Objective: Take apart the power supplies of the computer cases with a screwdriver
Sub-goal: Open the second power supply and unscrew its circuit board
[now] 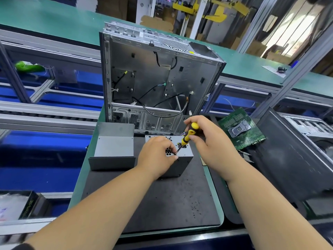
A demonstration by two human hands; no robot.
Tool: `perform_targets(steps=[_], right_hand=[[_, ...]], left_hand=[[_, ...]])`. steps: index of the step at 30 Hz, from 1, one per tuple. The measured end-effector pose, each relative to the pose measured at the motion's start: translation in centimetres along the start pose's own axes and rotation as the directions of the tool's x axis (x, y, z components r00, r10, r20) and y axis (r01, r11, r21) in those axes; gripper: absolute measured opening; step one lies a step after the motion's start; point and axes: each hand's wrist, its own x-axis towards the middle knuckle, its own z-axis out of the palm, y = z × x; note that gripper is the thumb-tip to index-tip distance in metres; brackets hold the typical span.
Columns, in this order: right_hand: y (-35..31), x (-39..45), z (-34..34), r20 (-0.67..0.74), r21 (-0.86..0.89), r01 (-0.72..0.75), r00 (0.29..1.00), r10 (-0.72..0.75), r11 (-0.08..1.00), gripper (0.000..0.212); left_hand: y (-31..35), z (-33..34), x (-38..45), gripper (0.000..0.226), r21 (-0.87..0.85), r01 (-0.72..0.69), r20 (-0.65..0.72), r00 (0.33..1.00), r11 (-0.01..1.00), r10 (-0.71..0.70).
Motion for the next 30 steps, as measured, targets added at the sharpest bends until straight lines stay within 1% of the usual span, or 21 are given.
perform_targets(steps=[4,7,12,15,18,21,24,26,27,30], right_hand=[[-0.4,-0.4,0.3,0.013,0.007,0.029,0.999,-0.029,1.0,0.039],[-0.4,-0.5,0.3,0.004,0.004,0.024,1.0,-0.024,1.0,0.039],[-0.4,-0.6,0.4,0.0,0.02,0.001,1.0,-0.001,1.0,0.039],[-0.1,-0.3,0.5,-0.036,-0.074,-0.035,0.999,0.032,0.997,0.032],[0.2,0.4,0.4,-0.073,-0.147,-0.075,0.995,0.065,0.986,0.024],[0.2,1.2,0.3,-0.088,-0.254,-0.062,0.995,0.041,0.965,0.012],[-0.1,2.0,0.4,-0.116,-0.366,-0.056,0.993,0.014,0.929,0.027],[-0.3,2.7,0.5,-0.131,-0.468,-0.083,0.991,0.024,0.88,0.031],[-0.3,3.1,0.6,-0.13,-0.473,-0.098,0.991,0.04,0.876,0.029],[-0.2,3.7,0.9,-0.076,-0.343,-0.099,0.994,0.078,0.934,0.018]], left_hand=[[0.1,0.0,-0.2,0.012,-0.007,-0.016,-0.015,1.0,1.0,0.016],[0.1,0.0,-0.2,0.011,-0.017,-0.022,-0.037,0.999,1.0,0.021],[0.0,0.1,-0.3,0.012,0.002,-0.029,-0.024,0.999,1.0,0.029],[0.0,0.2,-0.4,0.011,0.021,-0.031,-0.02,0.999,0.999,0.032],[-0.1,0.2,-0.3,0.014,0.03,-0.031,-0.006,1.0,0.999,0.031],[0.0,0.2,-0.3,0.02,0.021,-0.024,0.006,1.0,0.999,0.024],[0.2,0.1,-0.3,0.022,0.028,-0.032,0.002,0.999,0.999,0.032],[0.2,0.1,-0.3,0.021,0.025,-0.035,-0.002,0.999,0.999,0.035],[0.1,0.1,-0.2,0.021,0.024,-0.037,-0.002,0.999,0.999,0.037],[0.0,0.1,-0.2,0.021,0.024,-0.04,0.006,0.999,0.999,0.04]])
